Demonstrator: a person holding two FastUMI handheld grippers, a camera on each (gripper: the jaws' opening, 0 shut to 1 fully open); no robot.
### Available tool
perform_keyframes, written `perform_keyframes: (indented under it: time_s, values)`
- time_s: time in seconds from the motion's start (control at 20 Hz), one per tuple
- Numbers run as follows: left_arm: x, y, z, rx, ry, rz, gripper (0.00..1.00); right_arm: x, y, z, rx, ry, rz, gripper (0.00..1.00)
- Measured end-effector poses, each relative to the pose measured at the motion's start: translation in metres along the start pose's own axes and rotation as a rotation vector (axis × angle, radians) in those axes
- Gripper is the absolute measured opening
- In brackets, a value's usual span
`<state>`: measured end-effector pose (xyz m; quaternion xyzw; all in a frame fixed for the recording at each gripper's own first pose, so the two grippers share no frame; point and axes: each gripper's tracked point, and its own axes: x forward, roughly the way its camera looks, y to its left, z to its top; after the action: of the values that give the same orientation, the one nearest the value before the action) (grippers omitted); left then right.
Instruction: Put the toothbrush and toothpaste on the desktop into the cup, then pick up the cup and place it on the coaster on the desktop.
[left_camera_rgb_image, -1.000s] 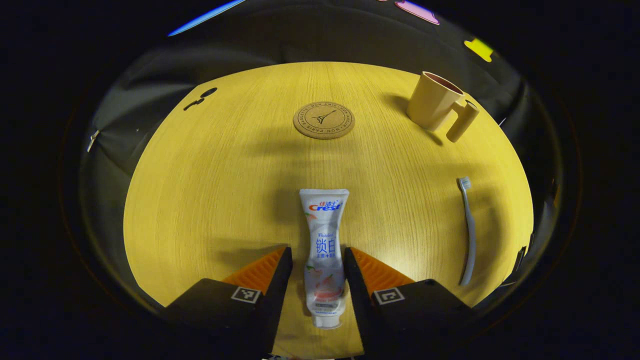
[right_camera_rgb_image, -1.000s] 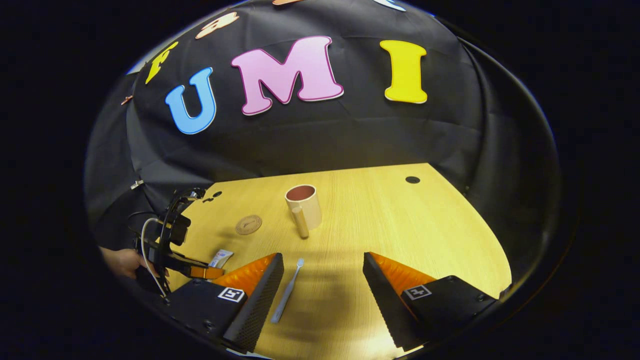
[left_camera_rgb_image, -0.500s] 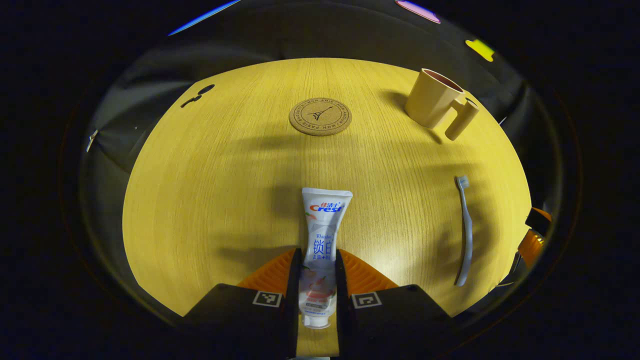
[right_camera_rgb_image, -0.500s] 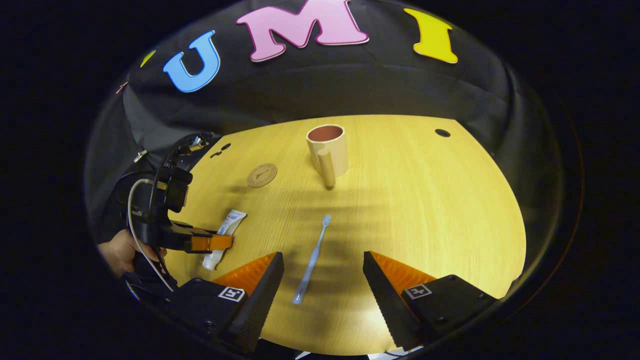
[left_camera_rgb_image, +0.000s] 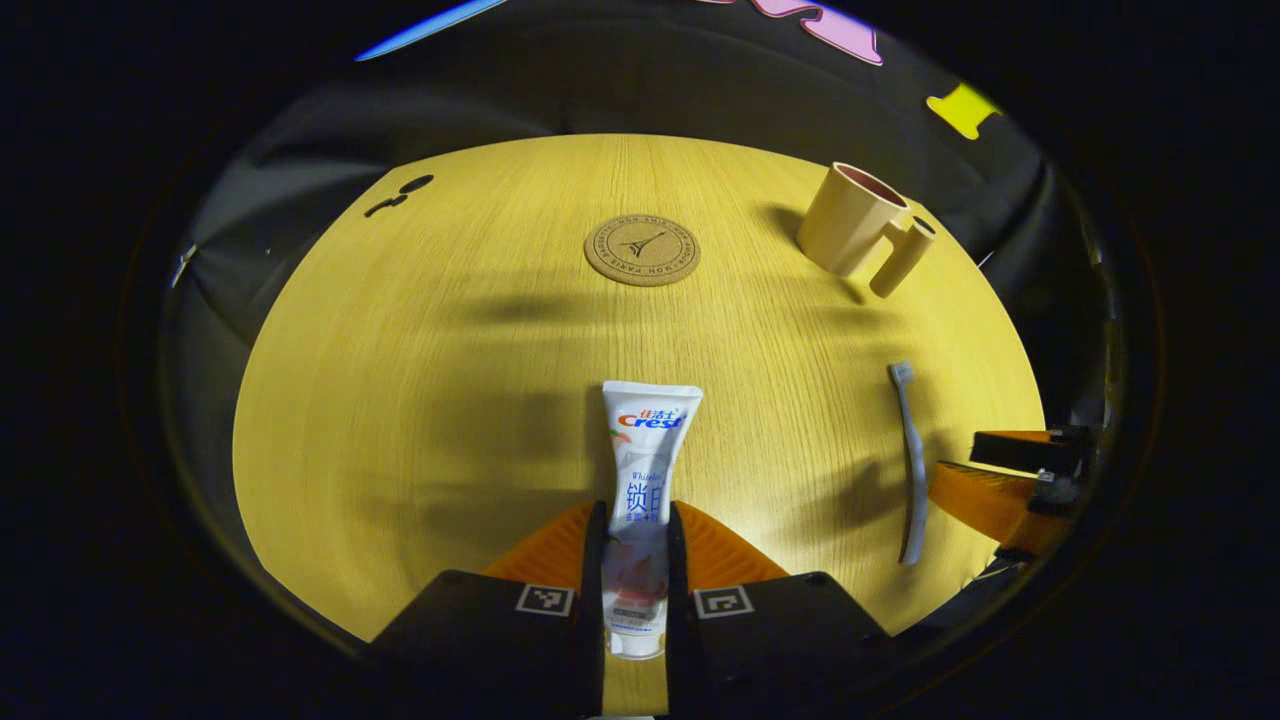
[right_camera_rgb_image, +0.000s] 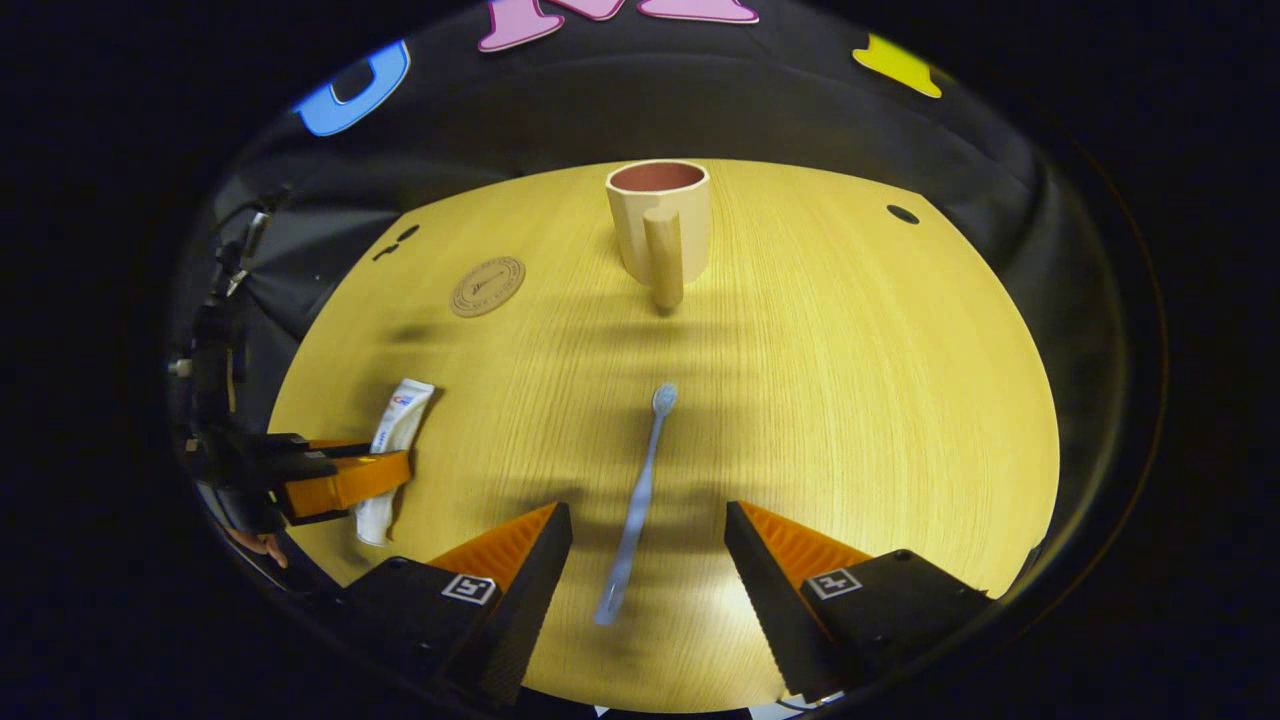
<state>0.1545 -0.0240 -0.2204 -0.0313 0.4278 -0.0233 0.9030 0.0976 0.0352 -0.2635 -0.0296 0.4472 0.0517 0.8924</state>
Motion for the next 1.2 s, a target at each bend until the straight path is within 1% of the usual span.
perform_keyframes:
  time_s: [0.05, 0.1, 0.2, 0.25, 0.3, 0.35, 0.4, 0.45, 0.5, 0.55, 0.6, 0.65, 0.7, 0.75, 0.8, 0.9, 0.95, 1.0, 1.05, 1.1, 1.15, 1.2]
  values:
    - [-0.005, 0.002, 0.002, 0.005, -0.013, 0.000, 0.34, 0.004, 0.001, -0.001, 0.005, 0.009, -0.009, 0.91]
    - [-0.010, 0.003, 0.002, 0.007, -0.027, 0.001, 0.29, 0.004, 0.003, -0.001, 0.012, 0.015, -0.014, 0.90]
    - [-0.022, 0.005, 0.003, 0.009, -0.050, -0.005, 0.29, 0.010, 0.002, -0.004, 0.016, 0.030, -0.023, 0.90]
    - [-0.027, 0.007, 0.002, 0.012, -0.060, -0.001, 0.29, 0.013, 0.002, -0.005, 0.014, 0.041, -0.030, 0.79]
    - [-0.031, 0.010, 0.001, 0.016, -0.070, 0.004, 0.29, 0.014, 0.003, -0.008, 0.013, 0.049, -0.034, 0.72]
    - [-0.035, 0.013, 0.000, 0.018, -0.077, 0.010, 0.24, 0.017, 0.003, -0.009, 0.015, 0.057, -0.039, 0.68]
    - [-0.038, 0.016, -0.001, 0.021, -0.082, 0.012, 0.29, 0.019, 0.002, -0.011, 0.010, 0.068, -0.055, 0.76]
    - [-0.037, 0.016, -0.003, 0.020, -0.083, 0.016, 0.24, 0.023, 0.001, -0.007, 0.004, 0.048, -0.066, 0.67]
    - [-0.041, 0.020, -0.006, 0.017, -0.084, 0.019, 0.29, 0.023, 0.001, -0.007, -0.010, 0.059, -0.080, 0.63]
    - [-0.045, 0.024, -0.007, 0.013, -0.088, 0.021, 0.29, 0.024, 0.000, -0.006, -0.025, 0.059, -0.091, 0.53]
    - [-0.048, 0.027, -0.009, 0.009, -0.088, 0.024, 0.29, 0.026, 0.002, -0.002, -0.028, 0.052, -0.086, 0.48]
    - [-0.050, 0.028, -0.010, 0.005, -0.088, 0.026, 0.29, 0.027, 0.002, -0.002, -0.024, 0.059, -0.087, 0.24]
    - [-0.050, 0.028, -0.010, 0.002, -0.089, 0.026, 0.29, 0.028, 0.004, 0.000, -0.022, 0.058, -0.079, 0.15]
    - [-0.051, 0.028, -0.010, 0.000, -0.088, 0.028, 0.29, 0.028, 0.003, -0.002, -0.017, 0.064, -0.068, 0.09]
    - [-0.051, 0.027, -0.010, -0.002, -0.090, 0.027, 0.29, 0.028, 0.007, 0.000, -0.022, 0.057, -0.038, 0.09]
    - [-0.052, 0.022, -0.006, -0.005, -0.099, 0.020, 0.29, 0.025, 0.008, -0.001, -0.036, 0.061, 0.015, 0.00]
    - [-0.053, 0.018, -0.003, -0.005, -0.107, 0.013, 0.29, 0.025, 0.006, -0.001, -0.027, 0.058, 0.024, 0.05]
    - [-0.053, 0.013, 0.000, -0.004, -0.114, 0.008, 0.24, 0.024, 0.002, 0.001, 0.000, 0.045, 0.032, 0.06]
    - [-0.055, 0.009, 0.004, -0.003, -0.122, 0.003, 0.29, 0.020, 0.000, 0.002, 0.033, 0.037, 0.046, 0.06]
    - [-0.055, 0.004, 0.010, -0.003, -0.133, -0.002, 0.29, 0.016, -0.002, 0.002, 0.057, 0.027, 0.064, 0.05]
    - [-0.057, -0.001, 0.017, -0.006, -0.150, -0.008, 0.24, 0.013, -0.005, 0.006, 0.061, 0.009, 0.069, 0.05]
    - [-0.060, -0.008, 0.026, -0.009, -0.170, -0.017, 0.29, 0.010, -0.010, 0.010, 0.053, -0.011, 0.074, 0.05]
